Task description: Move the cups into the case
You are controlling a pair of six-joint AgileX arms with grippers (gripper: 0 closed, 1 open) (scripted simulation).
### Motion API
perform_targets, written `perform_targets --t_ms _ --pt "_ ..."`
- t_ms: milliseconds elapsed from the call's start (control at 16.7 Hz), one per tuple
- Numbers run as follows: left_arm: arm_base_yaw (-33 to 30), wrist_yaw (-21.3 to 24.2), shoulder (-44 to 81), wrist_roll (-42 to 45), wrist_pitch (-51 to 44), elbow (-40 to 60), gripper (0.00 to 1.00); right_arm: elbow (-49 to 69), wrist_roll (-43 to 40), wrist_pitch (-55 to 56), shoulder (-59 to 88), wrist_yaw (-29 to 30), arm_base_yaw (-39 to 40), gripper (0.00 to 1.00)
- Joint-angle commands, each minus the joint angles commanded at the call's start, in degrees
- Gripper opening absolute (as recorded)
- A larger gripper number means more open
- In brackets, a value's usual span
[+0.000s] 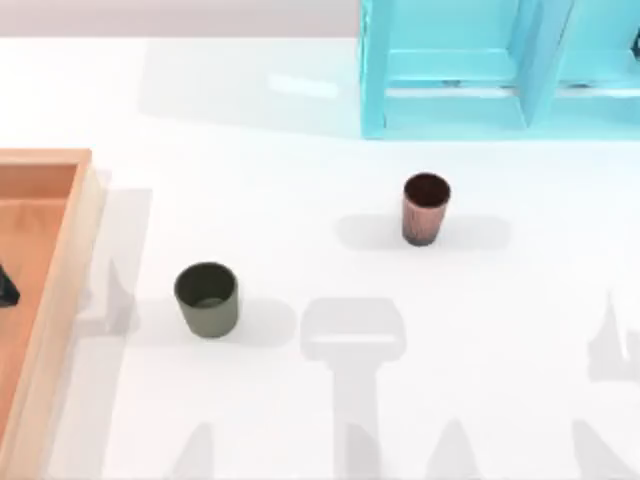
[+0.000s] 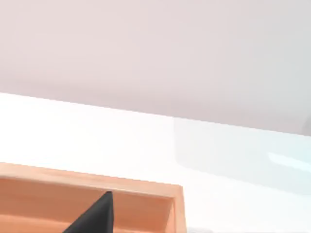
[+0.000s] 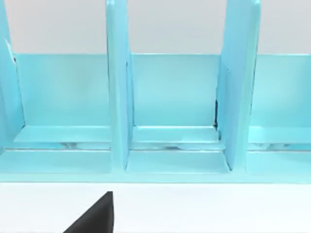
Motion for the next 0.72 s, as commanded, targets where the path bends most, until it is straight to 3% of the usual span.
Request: perform_targets --t_ms 300,720 --pt "-5.4 -2.8 25.8 -8.7 -14.9 24.7 1.00 0.0 0.0 0.0 0.0 0.0 0.0 1.00" --pt "-16.6 -7.4 69.4 -18.8 -43.7 65.2 1.00 0.0 0.0 0.0 0.0 0.0 0.0 1.00"
